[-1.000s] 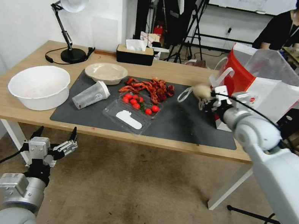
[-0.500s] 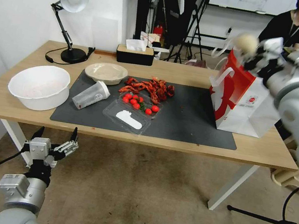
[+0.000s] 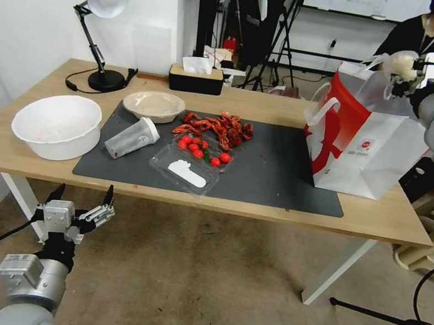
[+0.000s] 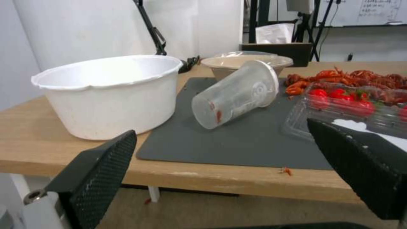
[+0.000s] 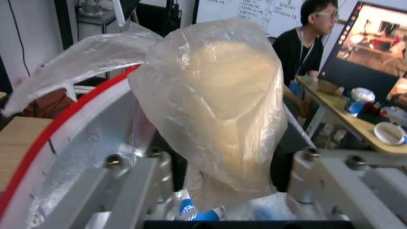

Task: Pick up the trash from the table and place it into the takeout bag.

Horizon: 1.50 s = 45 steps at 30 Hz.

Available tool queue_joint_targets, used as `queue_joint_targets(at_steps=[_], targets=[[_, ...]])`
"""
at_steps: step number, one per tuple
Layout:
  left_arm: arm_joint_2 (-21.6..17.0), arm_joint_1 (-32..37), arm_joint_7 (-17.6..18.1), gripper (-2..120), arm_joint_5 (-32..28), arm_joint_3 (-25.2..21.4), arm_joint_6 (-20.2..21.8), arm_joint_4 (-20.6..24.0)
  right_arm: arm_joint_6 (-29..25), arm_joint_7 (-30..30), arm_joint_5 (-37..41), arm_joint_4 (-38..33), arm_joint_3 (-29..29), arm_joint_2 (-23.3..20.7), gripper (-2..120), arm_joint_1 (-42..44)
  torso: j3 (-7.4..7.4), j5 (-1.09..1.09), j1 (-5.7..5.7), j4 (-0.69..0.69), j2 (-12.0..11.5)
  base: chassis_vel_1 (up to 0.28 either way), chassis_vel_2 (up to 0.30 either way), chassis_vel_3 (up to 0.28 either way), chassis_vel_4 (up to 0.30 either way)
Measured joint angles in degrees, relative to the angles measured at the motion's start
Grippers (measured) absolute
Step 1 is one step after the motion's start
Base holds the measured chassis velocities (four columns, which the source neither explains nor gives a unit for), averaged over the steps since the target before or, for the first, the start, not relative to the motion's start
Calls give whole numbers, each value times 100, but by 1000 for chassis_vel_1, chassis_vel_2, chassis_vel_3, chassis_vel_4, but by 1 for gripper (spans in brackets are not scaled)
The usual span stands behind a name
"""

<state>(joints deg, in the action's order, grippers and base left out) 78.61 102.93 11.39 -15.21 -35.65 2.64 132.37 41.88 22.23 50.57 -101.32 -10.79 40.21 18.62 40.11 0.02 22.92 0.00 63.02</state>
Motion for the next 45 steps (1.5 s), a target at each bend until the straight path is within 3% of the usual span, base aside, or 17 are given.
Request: queue_joint_targets(at_steps=[5, 16, 30, 38, 42, 45], targets=[[-4, 3, -4, 100, 10, 1, -15, 0, 5, 54, 266, 463, 10, 35, 61, -2, 0, -2, 0, 0, 0, 0, 0, 0, 0], [-5, -8, -8, 100, 19, 0, -15, -5, 14, 204, 553, 671, 77, 27, 99, 94, 0, -2, 0, 0, 0, 0, 0, 0, 0], [3, -5, -6, 100, 22, -4, -16, 25, 14, 214, 747, 497, 65, 12, 100, 192, -1, -2, 0, 1, 0, 0, 0, 0, 0], [-1, -16, -7, 100, 19, 0, -18, 31, -84, 331, 983, -217, -90, 29, 100, 591, -1, -3, 0, 0, 0, 0, 0, 0, 0], [-1, -16, -9, 100, 13, 0, -24, 38, -534, 563, 975, -612, -96, 51, 100, 803, -1, -3, 0, 1, 0, 0, 0, 0, 0], [-4, -12, -10, 100, 0, -4, -42, 40, -1412, 455, 724, -913, -88, 18, 100, 1149, -1, -3, 0, 1, 0, 0, 0, 0, 0]])
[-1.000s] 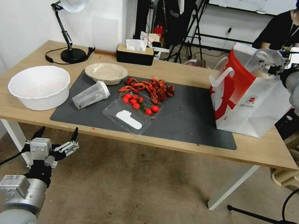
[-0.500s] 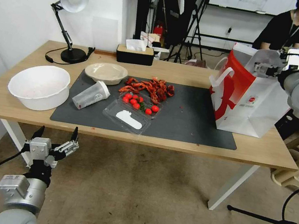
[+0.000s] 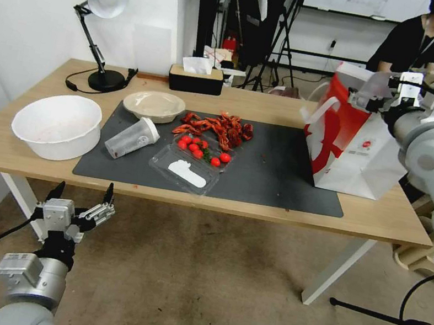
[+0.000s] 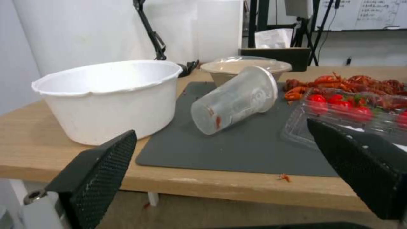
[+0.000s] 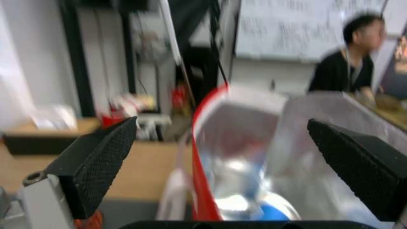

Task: Pick up the trash from the table and place it into the takeout bag.

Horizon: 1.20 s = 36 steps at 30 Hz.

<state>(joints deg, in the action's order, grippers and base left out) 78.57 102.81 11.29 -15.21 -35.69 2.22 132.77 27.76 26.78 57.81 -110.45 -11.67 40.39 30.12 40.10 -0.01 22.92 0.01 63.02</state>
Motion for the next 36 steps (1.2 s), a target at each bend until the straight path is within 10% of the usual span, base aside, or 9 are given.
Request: queue_joint_targets(at_steps=[14, 36], targets=[[1, -45, -8, 100, -30, 23, -45, -47, -2944, -634, -1676, -702, -128, -91, 100, 2227, 0, 2, 0, -1, 0, 0, 0, 0, 0], [-52, -119, -47, 100, -133, 1, -72, -94, -4275, -1447, -2513, -1022, -1667, 1103, 100, 5752, 0, 0, 0, -1, 0, 0, 0, 0, 0]])
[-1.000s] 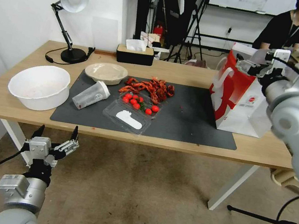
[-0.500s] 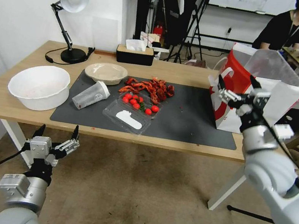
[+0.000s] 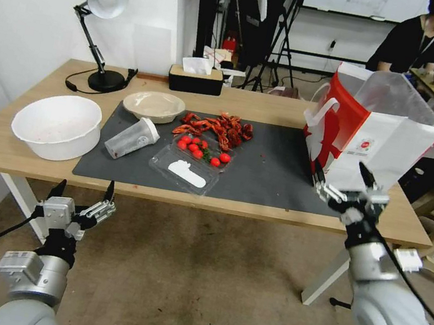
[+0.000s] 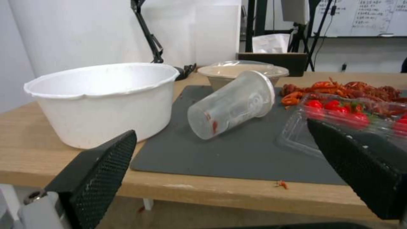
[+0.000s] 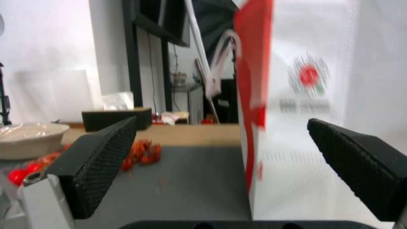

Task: Pick up the trash from the table and place it into the takeout bag.

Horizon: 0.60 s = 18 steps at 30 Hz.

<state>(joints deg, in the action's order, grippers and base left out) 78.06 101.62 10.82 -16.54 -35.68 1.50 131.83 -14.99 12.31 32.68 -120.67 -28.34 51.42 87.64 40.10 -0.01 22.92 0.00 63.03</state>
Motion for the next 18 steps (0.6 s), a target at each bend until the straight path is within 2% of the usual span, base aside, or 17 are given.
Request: queue_joint_targets(at_steps=[7, 11, 16, 18], targets=[[-60, -77, -29, 100, -43, 1, 10, -11, -314, -279, 26, 59, -81, 395, 100, 694, 0, 1, 0, 0, 0, 0, 0, 0, 0], [-155, -163, -184, 100, -137, -12, -78, -74, -440, -445, 29, 104, -100, 607, 100, 927, 0, 1, 0, 0, 0, 0, 0, 0, 0], [-353, -335, -494, 100, -384, -108, -352, -236, -508, -529, -80, 191, 65, 721, 100, 979, 0, 1, 0, 0, 0, 0, 0, 0, 0], [-478, -446, -843, 100, -560, -206, -714, -443, -508, -528, -176, 257, 208, 729, 100, 880, 0, 1, 0, 0, -1, 0, 0, 0, 0]])
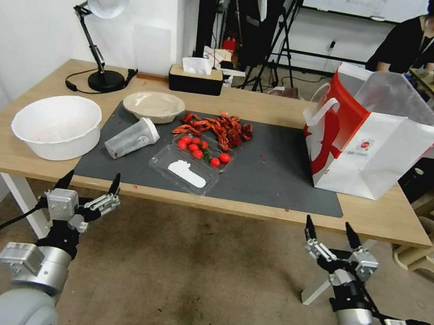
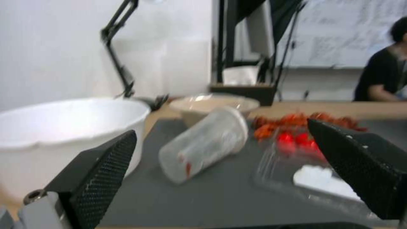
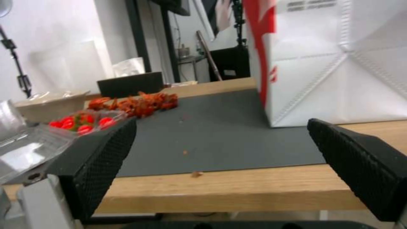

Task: Pick up the trash from the table and place it into the takeout bag.

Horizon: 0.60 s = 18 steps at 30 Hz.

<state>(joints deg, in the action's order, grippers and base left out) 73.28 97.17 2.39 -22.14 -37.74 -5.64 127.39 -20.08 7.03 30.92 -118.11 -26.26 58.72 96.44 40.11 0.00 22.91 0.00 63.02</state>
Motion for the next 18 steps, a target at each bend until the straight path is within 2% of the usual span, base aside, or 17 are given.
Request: queue_joint_targets(at_steps=[2, 3, 5, 6, 9, 11, 14, 15, 17, 18], targets=[[-212, -199, -401, 100, -116, -46, -339, -288, 0, 8, -62, 47, 97, 18, 100, -65, 0, -2, 0, 3, 0, 0, 0, 0, 0], [-212, -199, -401, 100, -116, -46, -339, -288, 0, 8, -62, 47, 97, 18, 100, -65, 0, -2, 0, 3, 0, 0, 0, 0, 0], [-496, -419, -737, 100, -307, -44, -526, -530, 0, 12, -109, 64, 117, 52, 100, -59, 0, -1, 1, -1, 0, 0, 0, 0, 0], [-496, -419, -737, 100, -307, -44, -526, -530, 0, 12, -109, 64, 117, 52, 100, -59, 0, -1, 1, -1, 0, 0, 0, 0, 0], [-962, -781, -1100, 100, -547, -24, -683, -811, 13, 12, -146, 64, 107, 98, 100, -40, 0, -2, 1, 1, 0, 0, 0, 0, 0], [-1114, -907, -1151, 100, -610, -8, -699, -891, 21, 10, -153, 64, 102, 113, 100, -29, 1, -1, 1, 0, 0, 0, 0, 0, 0], [-1587, -1350, -1236, 100, -713, 98, -699, -1160, 41, -23, -209, 60, 99, 184, 100, 22, 0, -1, 1, 0, 0, 0, 0, 0, 0], [-1587, -1350, -1236, 100, -713, 98, -699, -1160, 41, -23, -209, 60, 99, 184, 100, 22, 0, -1, 1, 0, 0, 0, 0, 0, 0], [-1936, -1655, -1310, 100, -794, 198, -676, -1390, 48, -28, -263, 59, 100, 230, 100, 54, 0, -1, 1, -1, 0, 0, 0, 0, 0], [-1936, -1655, -1310, 100, -794, 198, -676, -1390, 48, -28, -263, 59, 100, 230, 100, 54, 0, -1, 1, -1, 0, 0, 0, 0, 0]])
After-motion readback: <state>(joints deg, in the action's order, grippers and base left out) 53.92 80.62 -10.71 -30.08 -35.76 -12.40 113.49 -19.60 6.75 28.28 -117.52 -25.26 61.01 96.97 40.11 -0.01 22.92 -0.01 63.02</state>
